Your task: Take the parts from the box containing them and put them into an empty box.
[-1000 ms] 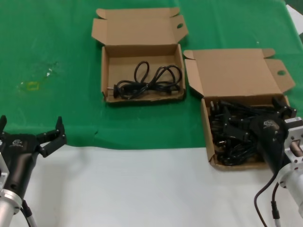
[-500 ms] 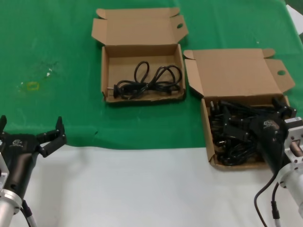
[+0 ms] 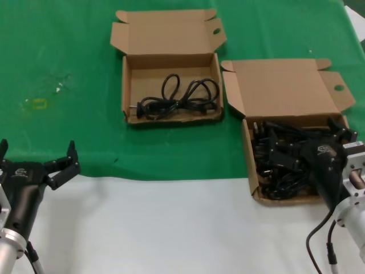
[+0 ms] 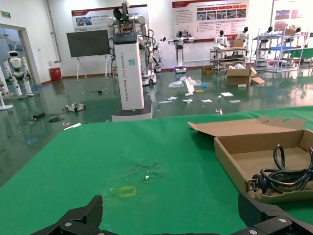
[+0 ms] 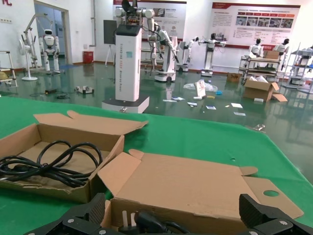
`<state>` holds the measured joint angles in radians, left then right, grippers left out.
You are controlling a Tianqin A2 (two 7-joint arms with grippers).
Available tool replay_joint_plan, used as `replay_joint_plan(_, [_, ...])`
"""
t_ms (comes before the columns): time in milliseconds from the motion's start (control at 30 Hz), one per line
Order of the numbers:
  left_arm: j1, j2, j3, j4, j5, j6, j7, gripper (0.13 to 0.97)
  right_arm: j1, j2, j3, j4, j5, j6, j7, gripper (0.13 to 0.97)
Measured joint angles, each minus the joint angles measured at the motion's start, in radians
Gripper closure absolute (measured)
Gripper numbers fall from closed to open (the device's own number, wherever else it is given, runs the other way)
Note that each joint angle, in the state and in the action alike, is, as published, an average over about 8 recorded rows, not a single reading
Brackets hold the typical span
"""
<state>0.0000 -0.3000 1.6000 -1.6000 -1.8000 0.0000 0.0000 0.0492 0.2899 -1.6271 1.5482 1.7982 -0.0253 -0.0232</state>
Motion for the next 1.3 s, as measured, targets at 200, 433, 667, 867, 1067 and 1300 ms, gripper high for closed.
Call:
replay_joint_plan(200, [0.000,0.000,0.000,0.000,0.000,0.000,0.000,0.132,0.000,0.000,0.000,0.000,0.000,0.000,0.000,0.129])
replay_joint_plan(433, [0.000,0.000,0.000,0.000,0.000,0.000,0.000,0.132,0.000,0.000,0.000,0.000,0.000,0.000,0.000,0.129])
replay_joint_plan(667, [0.000,0.000,0.000,0.000,0.000,0.000,0.000,0.132,0.000,0.000,0.000,0.000,0.000,0.000,0.000,0.129])
replay_joint_plan(867, [0.000,0.000,0.000,0.000,0.000,0.000,0.000,0.132,0.000,0.000,0.000,0.000,0.000,0.000,0.000,0.129])
replay_joint_plan(1067, [0.000,0.000,0.000,0.000,0.000,0.000,0.000,0.132,0.000,0.000,0.000,0.000,0.000,0.000,0.000,0.129])
replay_joint_plan(1300, [0.000,0.000,0.000,0.000,0.000,0.000,0.000,0.132,0.000,0.000,0.000,0.000,0.000,0.000,0.000,0.129])
